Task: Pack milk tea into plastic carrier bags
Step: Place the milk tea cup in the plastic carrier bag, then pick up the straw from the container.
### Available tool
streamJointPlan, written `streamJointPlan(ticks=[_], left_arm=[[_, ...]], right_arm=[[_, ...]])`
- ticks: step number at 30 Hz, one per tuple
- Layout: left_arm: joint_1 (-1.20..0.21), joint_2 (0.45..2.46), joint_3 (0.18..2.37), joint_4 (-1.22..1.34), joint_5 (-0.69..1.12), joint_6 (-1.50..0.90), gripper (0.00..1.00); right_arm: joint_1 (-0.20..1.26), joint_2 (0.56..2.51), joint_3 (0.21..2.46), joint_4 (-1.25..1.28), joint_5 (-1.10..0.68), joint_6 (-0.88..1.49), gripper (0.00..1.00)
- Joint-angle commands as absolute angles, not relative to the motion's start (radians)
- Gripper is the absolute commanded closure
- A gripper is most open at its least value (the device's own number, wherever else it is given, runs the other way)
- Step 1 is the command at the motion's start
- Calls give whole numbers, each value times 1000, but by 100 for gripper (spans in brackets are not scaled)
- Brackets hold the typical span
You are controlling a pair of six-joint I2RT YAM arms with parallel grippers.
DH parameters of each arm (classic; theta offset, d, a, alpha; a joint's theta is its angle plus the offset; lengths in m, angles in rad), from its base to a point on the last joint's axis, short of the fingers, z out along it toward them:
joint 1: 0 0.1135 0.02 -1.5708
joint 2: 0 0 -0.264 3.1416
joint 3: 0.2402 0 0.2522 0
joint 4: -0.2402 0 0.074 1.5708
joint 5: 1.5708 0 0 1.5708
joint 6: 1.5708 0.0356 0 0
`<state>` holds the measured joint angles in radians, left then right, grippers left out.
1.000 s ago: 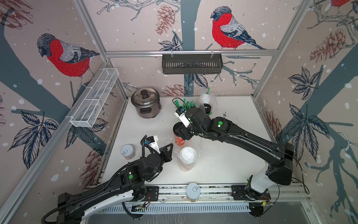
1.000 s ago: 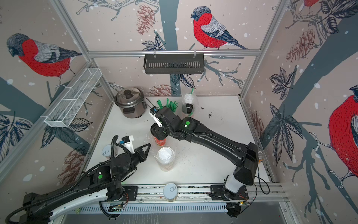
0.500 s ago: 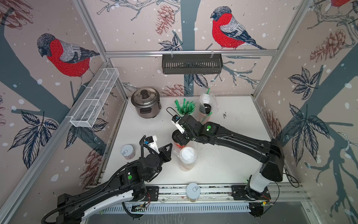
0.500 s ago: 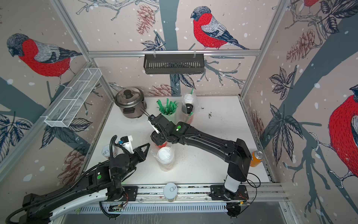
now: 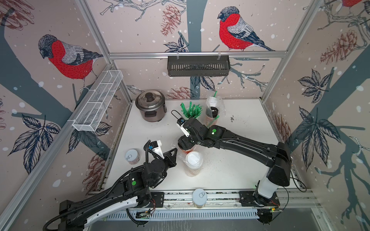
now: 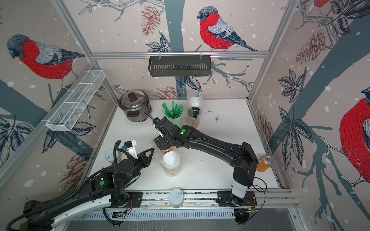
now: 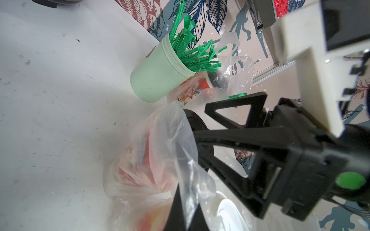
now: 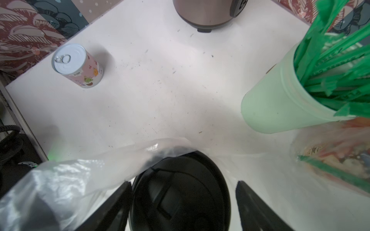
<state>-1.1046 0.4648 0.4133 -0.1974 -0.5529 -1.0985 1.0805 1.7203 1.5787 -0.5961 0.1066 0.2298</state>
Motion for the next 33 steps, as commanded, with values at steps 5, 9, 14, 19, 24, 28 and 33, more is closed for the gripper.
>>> streamJointPlan(ticks=[5,9,14,19,24,28,33], left_arm=[[-1106,460,391,-178,-575,-1094,100],[-1105,459,390,-171,-576,-1085,100],[-1106,453,393,-182,-593,-1080,100],[-1106,439,387,-181,-630,-1065,100],[-1106,440,388,-172,-643,-1055,100],[-1106,458,399,-176,-650,-1048,100],[-1106,481,413,-182,-653,-1048,100]], right_arm=[[1039,1637,1672,-634,122,194,12],[952,1548,1633,-565,122,195,15],[856,1516,1596,-537,104,203,38],[792,1535,1546,-500,84,213,45],[721,1579,1503,-457,56,237,46],[677,1626,1499,-417,-10,249,45],[645,1708,1527,-393,-60,259,42]])
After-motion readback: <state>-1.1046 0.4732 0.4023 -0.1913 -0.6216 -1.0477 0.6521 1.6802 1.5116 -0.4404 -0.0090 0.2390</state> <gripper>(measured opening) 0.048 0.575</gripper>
